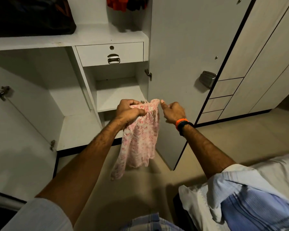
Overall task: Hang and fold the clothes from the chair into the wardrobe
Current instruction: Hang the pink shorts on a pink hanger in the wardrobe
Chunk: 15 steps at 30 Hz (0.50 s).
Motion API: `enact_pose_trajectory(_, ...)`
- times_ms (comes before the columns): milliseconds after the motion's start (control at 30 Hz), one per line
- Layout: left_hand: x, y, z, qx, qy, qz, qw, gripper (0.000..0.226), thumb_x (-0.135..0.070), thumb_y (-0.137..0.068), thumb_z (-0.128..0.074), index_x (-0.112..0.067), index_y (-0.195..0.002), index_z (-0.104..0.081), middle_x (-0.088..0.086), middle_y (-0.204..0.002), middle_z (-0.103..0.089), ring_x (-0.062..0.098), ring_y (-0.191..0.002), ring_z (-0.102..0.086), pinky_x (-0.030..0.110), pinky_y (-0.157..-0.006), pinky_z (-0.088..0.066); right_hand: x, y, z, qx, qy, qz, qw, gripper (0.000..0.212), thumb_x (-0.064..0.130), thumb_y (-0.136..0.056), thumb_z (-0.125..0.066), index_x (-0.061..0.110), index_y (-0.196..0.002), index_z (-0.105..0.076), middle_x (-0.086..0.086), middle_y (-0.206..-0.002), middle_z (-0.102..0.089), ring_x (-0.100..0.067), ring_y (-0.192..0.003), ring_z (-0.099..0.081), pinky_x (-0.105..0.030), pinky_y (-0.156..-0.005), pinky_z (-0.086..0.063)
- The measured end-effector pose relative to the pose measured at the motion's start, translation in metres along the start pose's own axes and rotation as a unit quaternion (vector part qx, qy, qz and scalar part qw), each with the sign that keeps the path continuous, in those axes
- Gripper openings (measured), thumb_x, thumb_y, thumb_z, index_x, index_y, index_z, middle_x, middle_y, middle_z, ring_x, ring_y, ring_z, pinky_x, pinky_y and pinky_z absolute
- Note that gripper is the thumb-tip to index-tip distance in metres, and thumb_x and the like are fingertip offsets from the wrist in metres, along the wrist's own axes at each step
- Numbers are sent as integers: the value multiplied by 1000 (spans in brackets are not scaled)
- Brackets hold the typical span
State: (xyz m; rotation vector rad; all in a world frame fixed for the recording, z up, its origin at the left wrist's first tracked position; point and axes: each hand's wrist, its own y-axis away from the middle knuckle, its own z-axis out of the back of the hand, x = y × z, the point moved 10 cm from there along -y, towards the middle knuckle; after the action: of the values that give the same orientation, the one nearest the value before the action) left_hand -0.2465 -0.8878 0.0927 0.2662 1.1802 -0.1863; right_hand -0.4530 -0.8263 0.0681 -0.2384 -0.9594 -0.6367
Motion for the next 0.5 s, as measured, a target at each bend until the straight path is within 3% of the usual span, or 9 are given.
enact_pose_trajectory(67, 0, 4, -4, -10, -10, -18, 1000, 25, -9, -70, -84, -15, -90, -71, 1, -100, -72, 18, -90, -67, 28, -75, -56, -3, 17, -30, 129, -106, -65, 984, 66, 67, -94, -39, 5, -97, -63, -11, -90, -71, -24, -82, -71, -35, -64, -60)
enact_pose_trajectory(167, -5, 9, -13, 9, -13, -68, 998, 29, -15, -69, -87, -15, -93, -71, -1, -97, -72, 13, -87, -67, 23, -71, -53, 17, 43, -59, 252, -247, -82, 932, 68, 67, -95, -35, 9, -119, -61, -11, -98, -68, -22, -89, -67, -39, -76, -61)
enact_pose_trajectory(267, -6, 13, -33, 128, 1, -74, 989, 47, -15, -64, -90, -13, -107, -69, 1, -113, -70, 16, -107, -65, 30, -90, -55, 29, 43, -68, 263, -338, -58, 902, 60, 56, -99, -40, 5, -120, -62, -11, -103, -69, -20, -87, -68, -39, -79, -57)
enact_pose_trajectory(333, -4, 18, -40, 194, -12, -71, 978, 53, -14, -66, -88, -14, -114, -65, 2, -125, -66, 16, -117, -61, 38, -98, -52, 22, 42, -72, 261, -362, -68, 892, 57, 49, -101, -41, 1, -122, -61, -17, -112, -68, -28, -96, -68, -45, -86, -55)
enact_pose_trajectory(400, -3, 22, -37, 215, 0, -64, 975, 63, -10, -73, -83, -11, -130, -55, 2, -133, -61, 13, -116, -60, 32, -93, -54, 10, 45, -75, 255, -369, -81, 890, 47, 41, -103, -42, 3, -120, -64, -18, -115, -68, -32, -103, -65, -53, -98, -48)
enact_pose_trajectory(500, 6, 21, -30, 210, 51, -12, 976, 88, -9, -79, -78, -11, -149, -26, -1, -143, -53, 3, -100, -61, 23, -68, -58, -1, 45, -77, 232, -371, -103, 893, 34, 23, -99, -51, 1, -123, -62, -22, -122, -66, -34, -106, -64, -56, -105, -44)
